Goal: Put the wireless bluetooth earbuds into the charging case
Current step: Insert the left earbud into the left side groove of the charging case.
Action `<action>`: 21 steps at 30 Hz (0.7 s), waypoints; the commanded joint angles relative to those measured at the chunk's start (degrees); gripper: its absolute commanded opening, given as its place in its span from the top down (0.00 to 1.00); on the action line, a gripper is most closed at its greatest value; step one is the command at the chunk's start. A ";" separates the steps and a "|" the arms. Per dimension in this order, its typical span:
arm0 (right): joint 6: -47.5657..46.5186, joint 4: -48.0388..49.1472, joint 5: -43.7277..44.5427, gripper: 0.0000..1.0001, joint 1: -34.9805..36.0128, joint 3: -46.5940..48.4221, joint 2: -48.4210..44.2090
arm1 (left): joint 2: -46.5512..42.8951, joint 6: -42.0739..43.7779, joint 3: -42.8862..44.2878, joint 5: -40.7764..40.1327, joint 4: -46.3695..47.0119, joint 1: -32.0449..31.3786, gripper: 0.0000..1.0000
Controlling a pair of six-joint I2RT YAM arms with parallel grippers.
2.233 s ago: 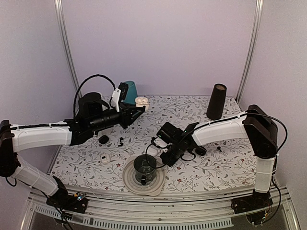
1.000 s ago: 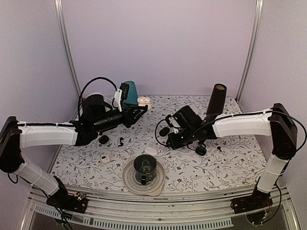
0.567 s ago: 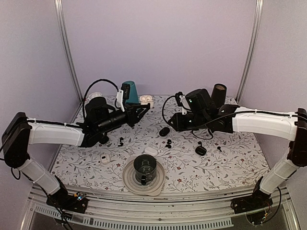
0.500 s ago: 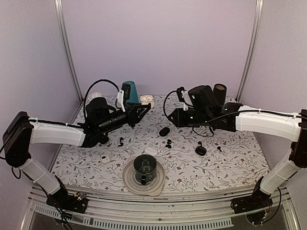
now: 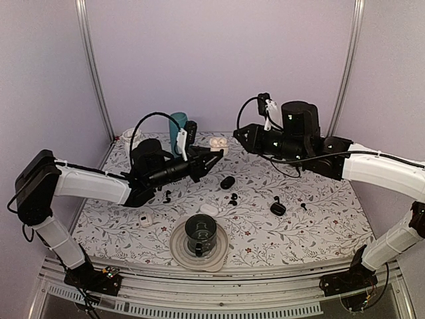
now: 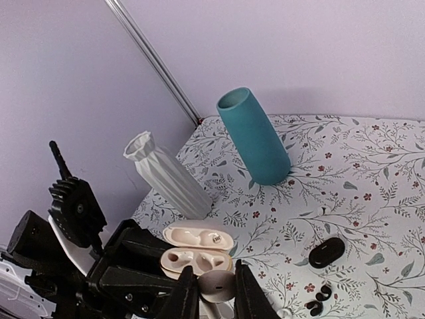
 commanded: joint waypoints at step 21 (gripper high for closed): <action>-2.30 19.66 -0.41 0.82 4.20 -3.73 -0.65 | -1.36 3.99 8.61 1.10 -3.61 -3.92 1.00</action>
